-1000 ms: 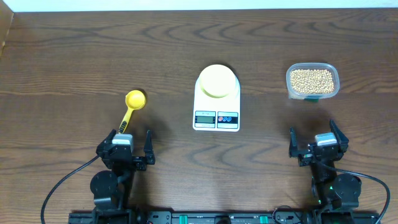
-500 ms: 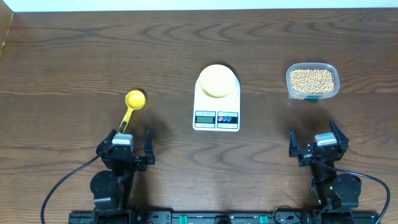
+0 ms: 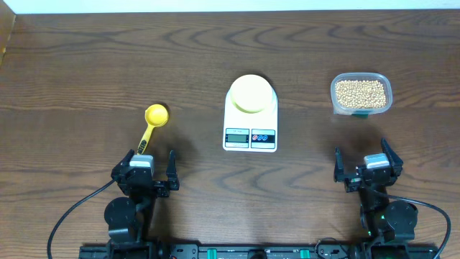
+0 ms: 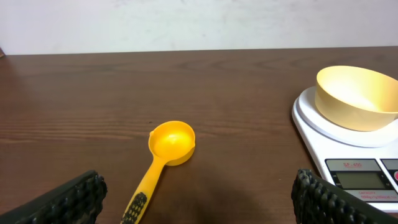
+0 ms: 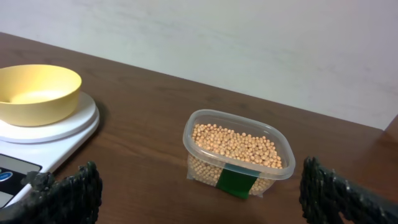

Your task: Scoop item into bowl and weigh 50g on scale

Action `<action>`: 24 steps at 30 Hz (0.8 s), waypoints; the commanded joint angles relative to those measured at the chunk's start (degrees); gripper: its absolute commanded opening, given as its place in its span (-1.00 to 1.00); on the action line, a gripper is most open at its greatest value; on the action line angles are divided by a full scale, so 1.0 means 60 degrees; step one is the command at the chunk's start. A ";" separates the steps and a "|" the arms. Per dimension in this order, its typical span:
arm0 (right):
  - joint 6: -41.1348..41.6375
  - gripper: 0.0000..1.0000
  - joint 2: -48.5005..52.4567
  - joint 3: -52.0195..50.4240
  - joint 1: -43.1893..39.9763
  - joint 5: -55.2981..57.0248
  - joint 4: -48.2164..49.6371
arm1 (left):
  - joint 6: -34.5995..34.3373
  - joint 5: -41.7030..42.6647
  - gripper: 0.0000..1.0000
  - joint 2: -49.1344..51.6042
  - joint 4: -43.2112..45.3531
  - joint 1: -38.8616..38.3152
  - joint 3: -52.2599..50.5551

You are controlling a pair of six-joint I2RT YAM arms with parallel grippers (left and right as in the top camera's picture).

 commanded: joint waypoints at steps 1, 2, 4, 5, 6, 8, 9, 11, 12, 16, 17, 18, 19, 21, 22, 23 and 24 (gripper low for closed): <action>-0.0095 0.98 -0.0051 -0.0015 0.0066 0.0007 -0.0040 | -0.0113 -0.0069 0.94 -0.0058 -0.0171 0.0069 -0.0197; -0.0095 0.99 -0.0051 -0.0015 0.0066 0.0007 -0.0040 | -0.0113 -0.0069 0.94 -0.0058 -0.0171 0.0069 -0.0197; -0.0095 0.99 -0.0051 -0.0015 0.0066 0.0007 -0.0040 | -0.0117 -0.0066 0.94 -0.0058 -0.0171 0.0069 -0.0197; -0.0095 0.99 -0.0051 -0.0015 0.0066 0.0007 -0.0040 | -0.0117 -0.0066 0.94 -0.0058 -0.0175 0.0069 -0.0197; -0.0095 0.98 -0.0051 -0.0015 0.0066 0.0007 -0.0040 | -0.0113 -0.0069 0.94 -0.0058 -0.0175 0.0069 -0.0197; -0.0095 0.99 -0.0051 -0.0015 0.0066 0.0007 -0.0040 | -0.0109 -0.0073 0.94 -0.0058 -0.0175 0.0069 -0.0197; -0.0095 0.98 -0.0051 -0.0015 0.0066 0.0007 -0.0040 | -0.0066 -0.0142 0.94 -0.0058 -0.0178 0.0069 -0.0197; -0.0095 0.98 -0.0051 -0.0015 0.0066 0.0007 -0.0040 | -0.0047 -0.0317 0.94 -0.0058 -0.0182 0.0069 -0.0197; -0.0095 0.99 -0.0051 -0.0015 0.0066 0.0007 -0.0040 | -0.0047 -0.0313 0.94 -0.0058 -0.0182 0.0069 -0.0197; -0.0095 0.99 -0.0051 -0.0015 0.0066 0.0007 -0.0040 | -0.0047 -0.0313 0.94 -0.0058 -0.0178 0.0069 -0.0197; -0.0095 0.98 -0.0051 -0.0015 0.0066 0.0007 -0.0040 | -0.0047 -0.0313 0.94 -0.0058 -0.0178 0.0069 -0.0197; -0.0095 0.99 -0.0051 -0.0015 0.0066 0.0007 -0.0040 | -0.0047 -0.0313 0.94 -0.0058 -0.0178 0.0069 -0.0197; -0.0095 0.99 -0.0051 -0.0015 0.0066 0.0007 -0.0040 | -0.0047 -0.0313 0.94 -0.0058 -0.0178 0.0069 -0.0197; -0.0095 0.98 -0.0051 -0.0015 0.0062 0.0007 -0.0040 | -0.0047 -0.0313 0.94 -0.0058 -0.0182 0.0069 -0.0197; -0.0095 0.99 -0.0051 -0.0015 0.0066 0.0007 -0.0040 | -0.0047 -0.0313 0.94 -0.0058 -0.0182 0.0069 -0.0197; -0.0095 0.99 -0.0051 -0.0015 0.0066 0.0007 -0.0040 | -0.0051 -0.0313 0.94 -0.0058 -0.0186 0.0069 -0.0197; -0.0095 0.99 -0.0051 -0.0015 0.0066 0.0007 -0.0040 | -0.0051 -0.0313 0.94 -0.0055 -0.0186 0.0069 -0.0197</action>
